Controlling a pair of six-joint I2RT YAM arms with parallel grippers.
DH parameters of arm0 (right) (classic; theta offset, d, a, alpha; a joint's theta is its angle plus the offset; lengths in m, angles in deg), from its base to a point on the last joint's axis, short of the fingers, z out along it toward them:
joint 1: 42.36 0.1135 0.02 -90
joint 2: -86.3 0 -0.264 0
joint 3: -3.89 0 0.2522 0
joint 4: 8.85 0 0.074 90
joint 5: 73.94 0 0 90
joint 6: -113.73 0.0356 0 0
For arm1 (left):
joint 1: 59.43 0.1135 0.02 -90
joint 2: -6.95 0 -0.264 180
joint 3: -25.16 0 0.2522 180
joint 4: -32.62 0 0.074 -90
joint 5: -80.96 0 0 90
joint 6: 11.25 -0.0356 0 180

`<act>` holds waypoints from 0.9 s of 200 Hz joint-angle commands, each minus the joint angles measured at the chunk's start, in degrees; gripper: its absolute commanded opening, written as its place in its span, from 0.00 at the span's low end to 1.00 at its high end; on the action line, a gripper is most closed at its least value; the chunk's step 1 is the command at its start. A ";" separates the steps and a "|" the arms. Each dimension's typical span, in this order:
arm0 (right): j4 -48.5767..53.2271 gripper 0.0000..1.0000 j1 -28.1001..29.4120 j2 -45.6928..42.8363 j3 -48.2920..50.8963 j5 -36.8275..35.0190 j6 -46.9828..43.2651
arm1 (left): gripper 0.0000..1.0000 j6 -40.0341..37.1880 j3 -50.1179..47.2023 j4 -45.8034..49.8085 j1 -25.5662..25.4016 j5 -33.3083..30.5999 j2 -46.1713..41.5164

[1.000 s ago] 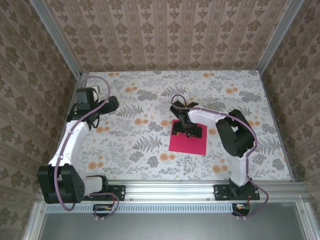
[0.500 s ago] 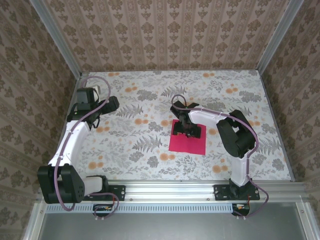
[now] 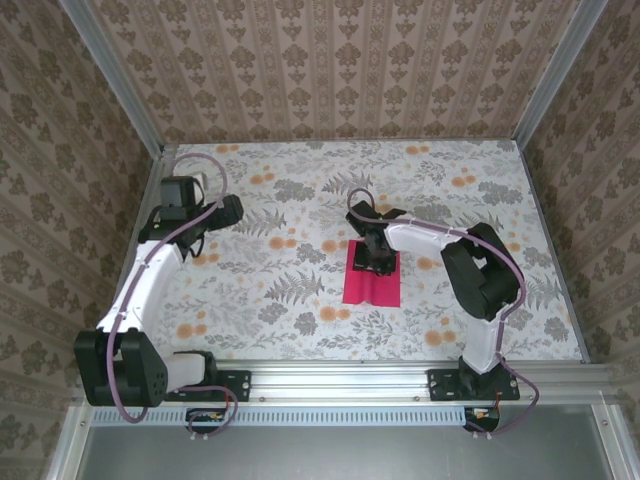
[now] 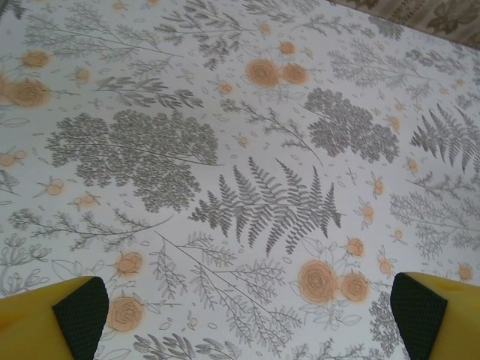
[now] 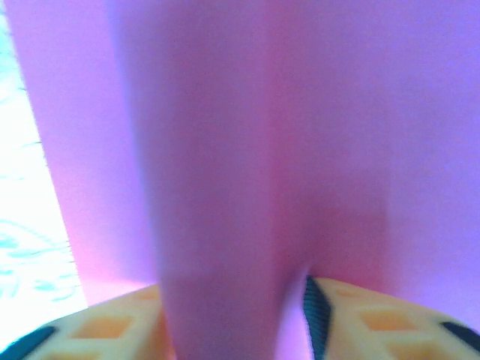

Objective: Fold a paper plane with a square sheet of paper (pick it up from the middle)
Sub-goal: Fold the square sheet of paper in half at the center of the table.

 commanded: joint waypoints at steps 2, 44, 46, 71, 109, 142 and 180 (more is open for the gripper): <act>-10.08 0.37 0.32 -3.12 2.00 11.15 -0.28 | 1.00 2.08 0.73 2.07 -3.78 -1.57 0.21; -23.19 0.30 0.32 -5.51 3.83 24.07 1.37 | 0.93 8.44 -2.51 -0.57 -9.36 4.77 1.51; -23.62 0.29 0.32 -5.54 3.92 24.57 1.44 | 0.93 8.73 -2.59 -0.68 -9.60 5.02 1.67; -28.36 0.29 0.11 -4.61 4.53 28.70 2.24 | 0.86 11.97 -3.63 -2.51 -12.78 7.68 3.49; -32.05 0.29 -1.31 -1.82 6.30 30.67 2.80 | 0.72 17.34 -5.43 -7.97 -16.21 11.26 7.36; -35.13 0.29 -3.68 -1.25 9.48 31.51 3.30 | 0.64 19.42 -5.01 -10.53 -19.39 11.46 11.24; -29.42 0.31 -4.91 0.30 9.60 28.70 -1.32 | 0.61 20.97 -3.46 -12.59 -23.52 11.76 15.97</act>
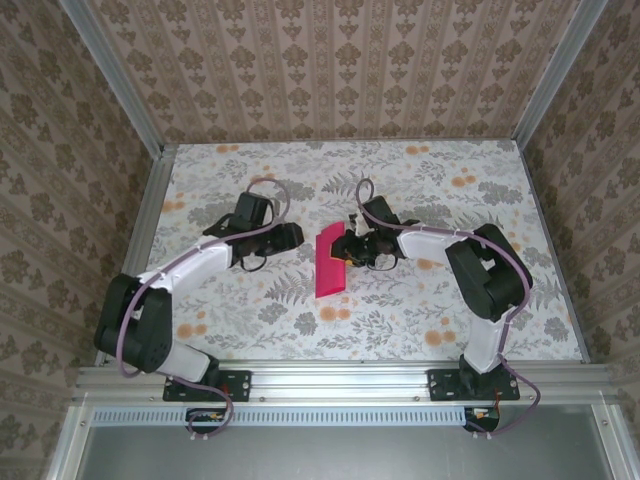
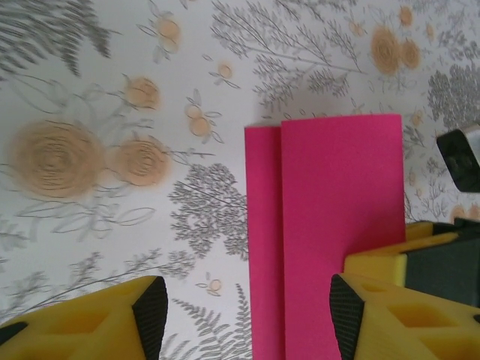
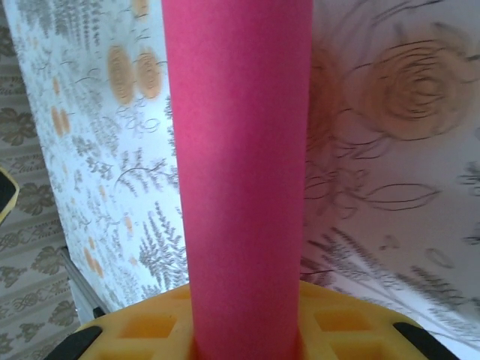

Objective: Fold a paper plane with a square sheet of paper (pick it up from the middle)
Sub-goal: Fold the square sheet of paper in half at the center of the table, then hold the square sheet of paper at the center of the table.

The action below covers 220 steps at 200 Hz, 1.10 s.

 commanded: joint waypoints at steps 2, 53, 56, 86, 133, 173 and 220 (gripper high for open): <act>3.15 0.31 -0.40 1.49 0.40 -1.03 -3.05 | 0.61 2.40 1.57 -2.53 -2.05 1.27 2.53; 7.45 0.34 -0.40 3.43 -0.55 -4.04 -4.45 | 0.58 4.57 2.14 -3.66 -2.99 0.79 5.52; 7.58 0.34 -0.41 3.54 -0.60 -4.11 -4.45 | 0.58 4.65 2.15 -3.64 -2.99 0.86 5.58; 9.30 0.36 -0.41 4.32 -1.11 -5.24 -5.32 | 0.56 5.08 1.95 -3.64 -2.99 0.82 5.60; 11.68 0.41 0.02 4.86 -1.60 -8.09 -5.42 | 0.53 5.73 1.37 -4.41 -2.99 1.65 6.20; 15.02 0.42 0.73 6.16 -2.83 -11.59 -5.68 | 0.47 5.88 1.54 -4.71 -2.99 2.76 6.86; 18.91 0.42 1.43 8.39 -4.43 -15.25 -4.94 | 0.47 6.47 1.50 -5.03 -2.99 2.91 7.39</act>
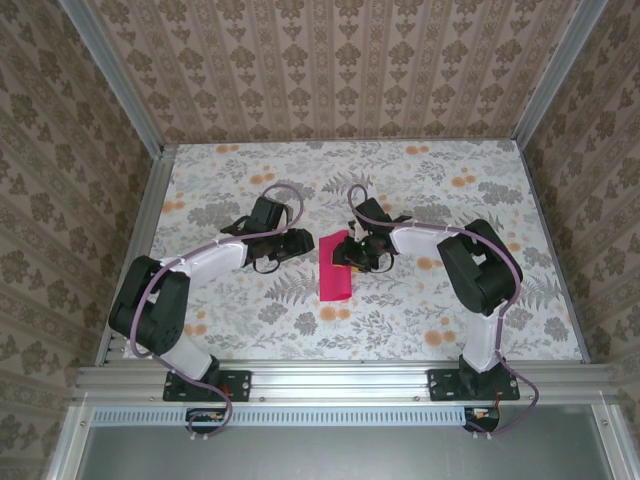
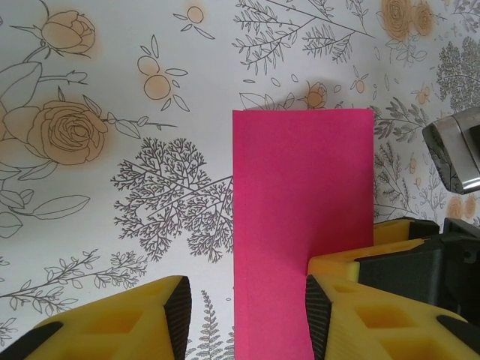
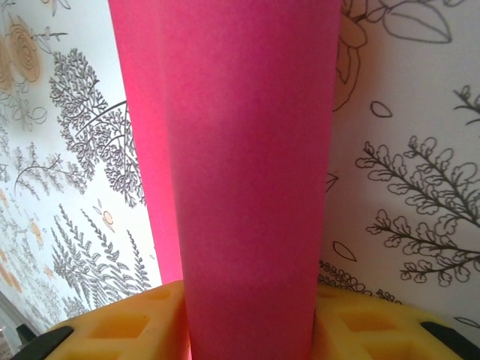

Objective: Fold a paper plane with a square sheet of paper (pick it up from the middle)
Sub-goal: Hold the square sheet of paper at the center of the table.

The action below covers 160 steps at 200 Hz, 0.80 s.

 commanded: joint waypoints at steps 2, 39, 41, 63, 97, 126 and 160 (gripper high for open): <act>7.30 0.42 0.39 4.82 0.26 -8.22 -0.12 | 0.47 1.22 1.12 -1.28 -0.13 1.13 1.55; 8.89 0.43 1.13 6.31 -0.60 -10.08 0.35 | 0.47 1.66 0.95 -1.84 -0.13 2.01 2.22; 8.98 0.43 1.20 6.35 -0.65 -10.24 0.39 | 0.47 1.68 1.02 -1.83 -0.13 2.06 2.29; 9.84 0.44 1.55 7.05 -1.07 -10.88 0.35 | 0.46 1.75 1.10 -2.09 -0.13 2.66 3.06; 10.69 0.46 2.01 7.94 -1.43 -11.95 -0.12 | 0.44 2.15 1.35 -2.84 -0.22 3.33 4.02; 11.50 0.46 2.28 8.45 -1.65 -12.90 -0.21 | 0.43 2.31 1.60 -3.19 -0.46 3.68 4.70; 12.35 0.46 2.62 9.22 -2.05 -13.72 -0.48 | 0.39 2.37 2.30 -3.39 -0.72 4.47 5.93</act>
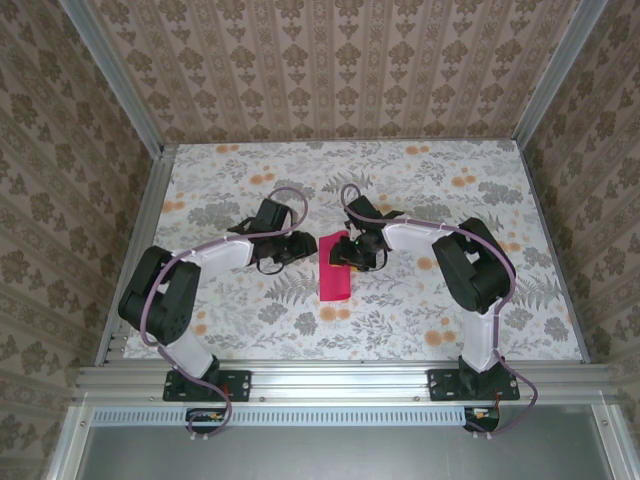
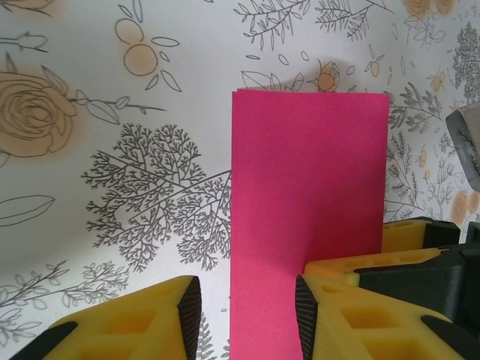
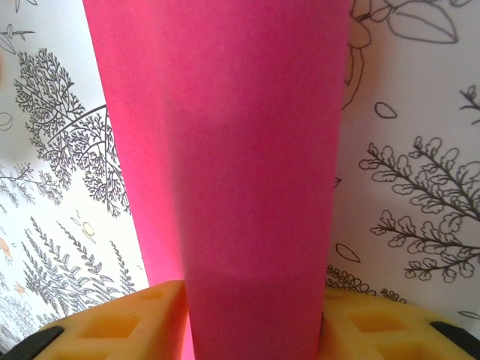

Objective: Fold a paper plane with a square sheet of paper (pick it up from the middle)
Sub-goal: Hold the square sheet of paper at the center of the table.

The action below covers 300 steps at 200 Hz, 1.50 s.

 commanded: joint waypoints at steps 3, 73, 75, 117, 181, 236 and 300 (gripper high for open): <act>5.83 0.46 0.49 7.08 2.89 -9.18 -0.67 | 0.39 0.84 2.00 -0.92 -0.52 1.64 1.57; 6.89 0.46 0.84 8.28 2.21 -10.01 -1.01 | 0.33 0.83 4.55 0.13 -0.97 3.72 5.03; 6.89 0.46 0.84 8.34 2.26 -10.01 -1.02 | 0.32 0.84 4.58 0.18 -0.97 3.80 5.15; 6.85 0.46 1.01 8.93 2.43 -10.12 -2.15 | 0.26 1.15 5.57 0.41 -0.97 4.56 6.90; 6.37 0.46 1.19 9.68 2.54 -9.69 -3.05 | 0.16 2.35 6.02 -1.37 -0.97 6.90 9.30; 6.37 0.46 1.28 10.03 2.62 -9.58 -3.22 | 0.09 3.03 6.07 -2.63 -1.23 8.78 11.03; 6.37 0.46 1.45 10.28 2.63 -9.49 -3.35 | 0.03 3.28 6.49 -2.04 -1.59 8.60 12.22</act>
